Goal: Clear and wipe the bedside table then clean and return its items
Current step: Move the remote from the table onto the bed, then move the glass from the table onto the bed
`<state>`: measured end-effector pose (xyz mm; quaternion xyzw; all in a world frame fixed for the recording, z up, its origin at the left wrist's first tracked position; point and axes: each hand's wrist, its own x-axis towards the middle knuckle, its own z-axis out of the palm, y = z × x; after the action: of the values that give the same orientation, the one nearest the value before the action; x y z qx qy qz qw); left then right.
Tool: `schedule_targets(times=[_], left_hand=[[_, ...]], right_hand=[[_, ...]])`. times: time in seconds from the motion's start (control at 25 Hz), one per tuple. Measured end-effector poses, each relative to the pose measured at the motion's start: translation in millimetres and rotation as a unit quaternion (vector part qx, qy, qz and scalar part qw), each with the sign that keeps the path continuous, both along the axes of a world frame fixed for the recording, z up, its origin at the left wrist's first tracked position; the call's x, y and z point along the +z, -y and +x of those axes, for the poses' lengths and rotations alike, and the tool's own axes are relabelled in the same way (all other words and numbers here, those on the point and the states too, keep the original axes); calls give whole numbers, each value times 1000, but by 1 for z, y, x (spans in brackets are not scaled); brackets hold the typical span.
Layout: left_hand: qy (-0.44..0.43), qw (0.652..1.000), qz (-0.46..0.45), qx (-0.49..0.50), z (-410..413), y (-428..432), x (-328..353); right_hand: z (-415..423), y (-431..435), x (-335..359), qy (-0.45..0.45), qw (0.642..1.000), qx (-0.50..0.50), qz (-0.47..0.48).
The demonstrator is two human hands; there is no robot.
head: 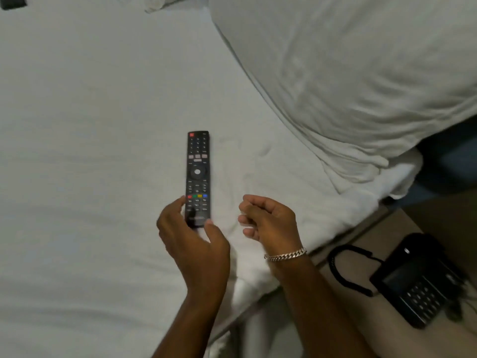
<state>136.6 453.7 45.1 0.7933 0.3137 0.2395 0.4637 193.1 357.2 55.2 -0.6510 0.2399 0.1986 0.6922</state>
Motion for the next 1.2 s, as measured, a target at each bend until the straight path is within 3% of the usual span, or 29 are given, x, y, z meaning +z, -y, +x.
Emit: schedule_targets(times=[0.12,0.2,0.44,0.6,0.8,0.88,1.0,1.2], left_hand=[[46,998,12,-39,-18,66,7],[48,995,-28,-88,-36,108,3],[-46,938,-146,-310,-114,286,-12],[-126,873,-143,-450,-146,391,-26],[-286,714,-33,-639,-159,471,-73],[-269,709,-5,-652,-161,490,-94],[-196,742,12,-641,-158,502,-117],[-144,740,-52,-655,-145,488,-104]], right_hand=[[-33,82,0,-3,998,-63,11],[-64,143,-7,-21,995,-95,-8],[-190,361,-31,-96,964,-203,-141],[-237,460,-37,-94,932,-261,-235],[-252,509,-63,-88,914,-311,-244],[-253,512,-81,-83,918,-292,-255],[-254,512,-105,-67,934,-245,-252],[-250,507,-96,-34,933,-240,-267]])
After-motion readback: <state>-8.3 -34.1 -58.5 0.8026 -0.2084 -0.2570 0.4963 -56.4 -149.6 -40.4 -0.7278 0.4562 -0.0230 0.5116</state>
